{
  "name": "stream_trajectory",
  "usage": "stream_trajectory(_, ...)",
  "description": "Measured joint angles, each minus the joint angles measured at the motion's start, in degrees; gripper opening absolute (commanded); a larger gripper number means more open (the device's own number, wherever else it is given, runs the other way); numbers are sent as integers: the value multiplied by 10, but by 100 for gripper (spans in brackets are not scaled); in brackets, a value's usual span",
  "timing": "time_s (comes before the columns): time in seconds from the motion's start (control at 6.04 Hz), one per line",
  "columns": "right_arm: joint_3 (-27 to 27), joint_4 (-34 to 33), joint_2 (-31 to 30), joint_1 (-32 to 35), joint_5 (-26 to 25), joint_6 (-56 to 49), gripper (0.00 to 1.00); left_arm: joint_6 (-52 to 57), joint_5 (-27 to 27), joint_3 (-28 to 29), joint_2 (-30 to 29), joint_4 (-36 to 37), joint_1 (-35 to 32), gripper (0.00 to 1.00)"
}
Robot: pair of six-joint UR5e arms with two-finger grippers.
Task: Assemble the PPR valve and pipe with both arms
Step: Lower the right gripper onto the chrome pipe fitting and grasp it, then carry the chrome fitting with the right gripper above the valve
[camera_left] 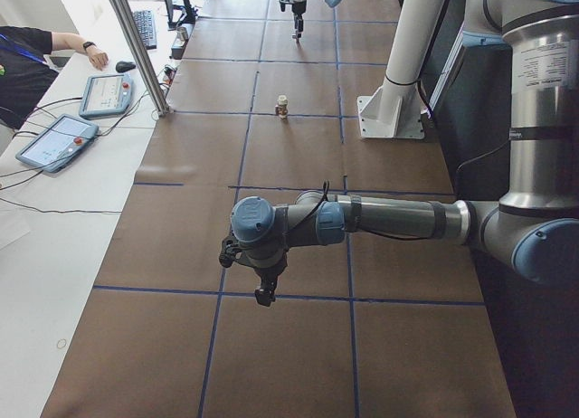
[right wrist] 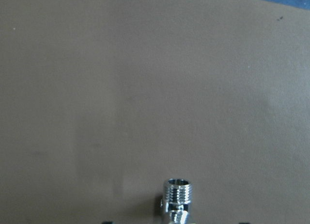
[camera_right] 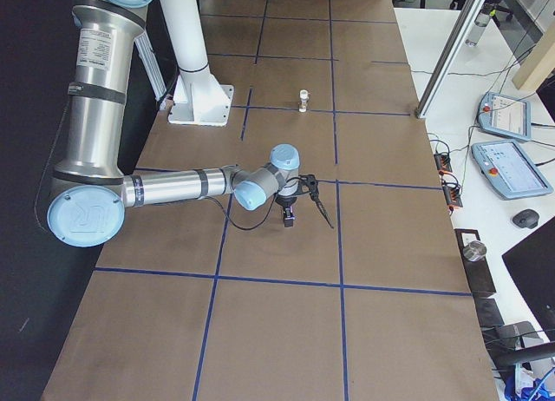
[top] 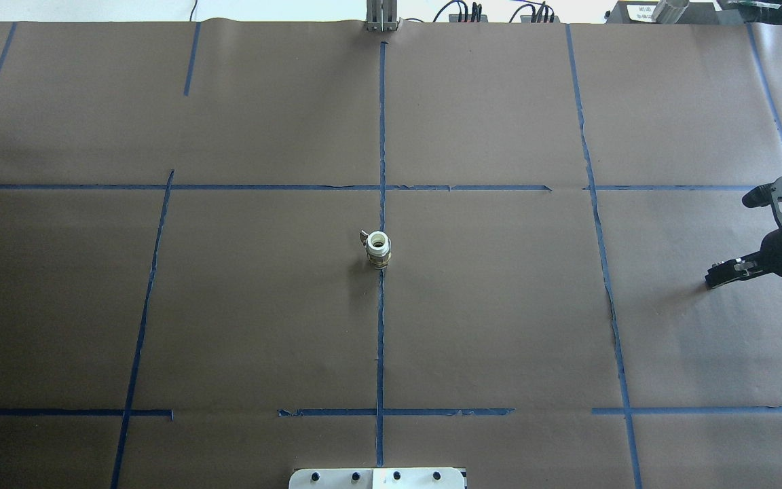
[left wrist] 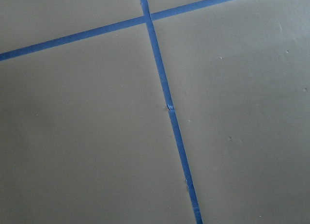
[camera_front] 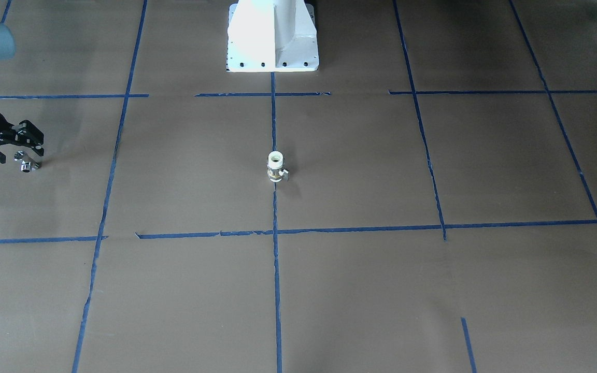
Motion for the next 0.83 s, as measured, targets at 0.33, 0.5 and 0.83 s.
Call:
stream_trajectory(0.33, 2, -1, 0, 0, -1, -3, 0, -1, 0, 0, 0, 0, 0, 100)
stream_trajectory(0.5, 12, -3, 1, 1, 2, -2, 0, -1, 0, -1, 0, 0, 0, 100)
stream_trajectory(0.83, 64, -77, 42, 2, 7, 30, 0, -17, 0, -5, 0, 0, 0, 100)
